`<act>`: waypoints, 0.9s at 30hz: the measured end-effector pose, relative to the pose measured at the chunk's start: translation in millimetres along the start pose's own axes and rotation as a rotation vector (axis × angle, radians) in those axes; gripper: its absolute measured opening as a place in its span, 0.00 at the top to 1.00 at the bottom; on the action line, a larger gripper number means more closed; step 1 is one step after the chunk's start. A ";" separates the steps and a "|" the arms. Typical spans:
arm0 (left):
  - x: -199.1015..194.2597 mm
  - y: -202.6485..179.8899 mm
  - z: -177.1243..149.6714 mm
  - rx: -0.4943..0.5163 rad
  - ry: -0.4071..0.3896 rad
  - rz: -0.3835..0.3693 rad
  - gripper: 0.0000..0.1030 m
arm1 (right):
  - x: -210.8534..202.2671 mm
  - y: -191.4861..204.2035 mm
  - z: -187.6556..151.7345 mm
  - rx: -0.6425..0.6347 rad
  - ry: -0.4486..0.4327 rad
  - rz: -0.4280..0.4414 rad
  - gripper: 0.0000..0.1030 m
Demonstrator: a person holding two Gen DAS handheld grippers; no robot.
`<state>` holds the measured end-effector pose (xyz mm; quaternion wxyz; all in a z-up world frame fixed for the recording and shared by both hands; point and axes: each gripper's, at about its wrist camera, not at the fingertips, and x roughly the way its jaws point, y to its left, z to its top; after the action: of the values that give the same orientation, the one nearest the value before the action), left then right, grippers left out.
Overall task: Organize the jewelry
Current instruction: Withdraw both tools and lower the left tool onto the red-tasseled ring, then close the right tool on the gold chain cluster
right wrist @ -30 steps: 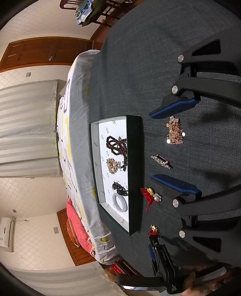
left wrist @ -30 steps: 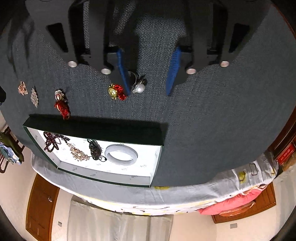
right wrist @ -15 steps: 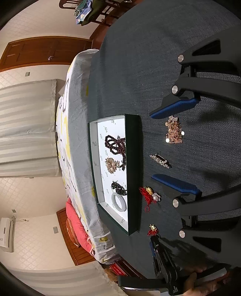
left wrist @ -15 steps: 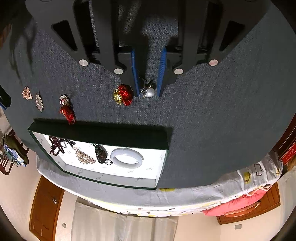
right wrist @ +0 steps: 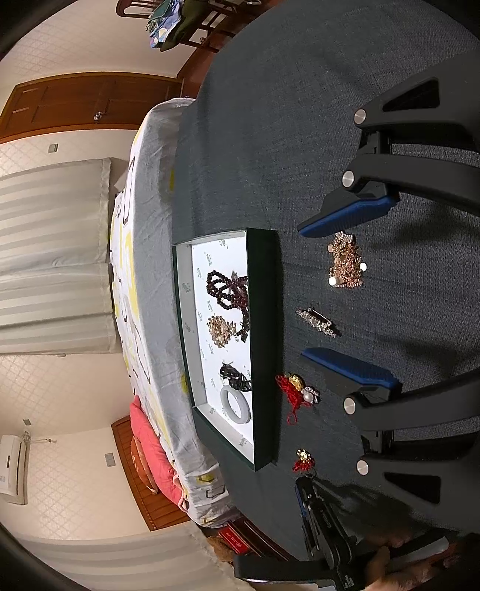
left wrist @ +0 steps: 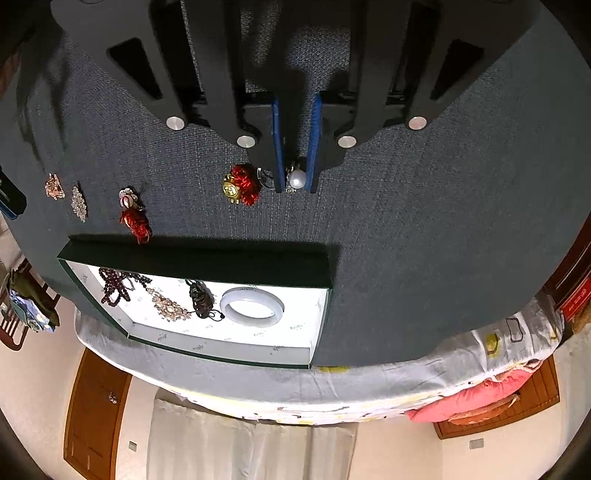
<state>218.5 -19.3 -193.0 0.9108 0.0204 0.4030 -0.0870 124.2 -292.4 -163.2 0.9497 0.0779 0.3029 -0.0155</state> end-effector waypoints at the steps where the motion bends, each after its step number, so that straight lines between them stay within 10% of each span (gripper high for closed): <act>1: -1.4 -0.2 0.2 0.002 -0.004 0.004 0.88 | 1.1 -0.4 0.1 0.000 0.001 -0.001 0.41; 22: -16.3 4.5 5.8 -0.015 -0.042 0.021 0.88 | 55.7 -16.3 -3.1 0.025 0.240 -0.070 0.42; 27: -16.0 5.0 5.1 -0.016 -0.037 0.018 0.89 | 49.7 -14.0 -4.3 -0.003 0.241 -0.075 0.71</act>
<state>212.5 -12.6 -178.0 0.9191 0.0150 0.3864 -0.0760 161.3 -304.7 -197.2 0.9053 0.0663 0.4176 -0.0408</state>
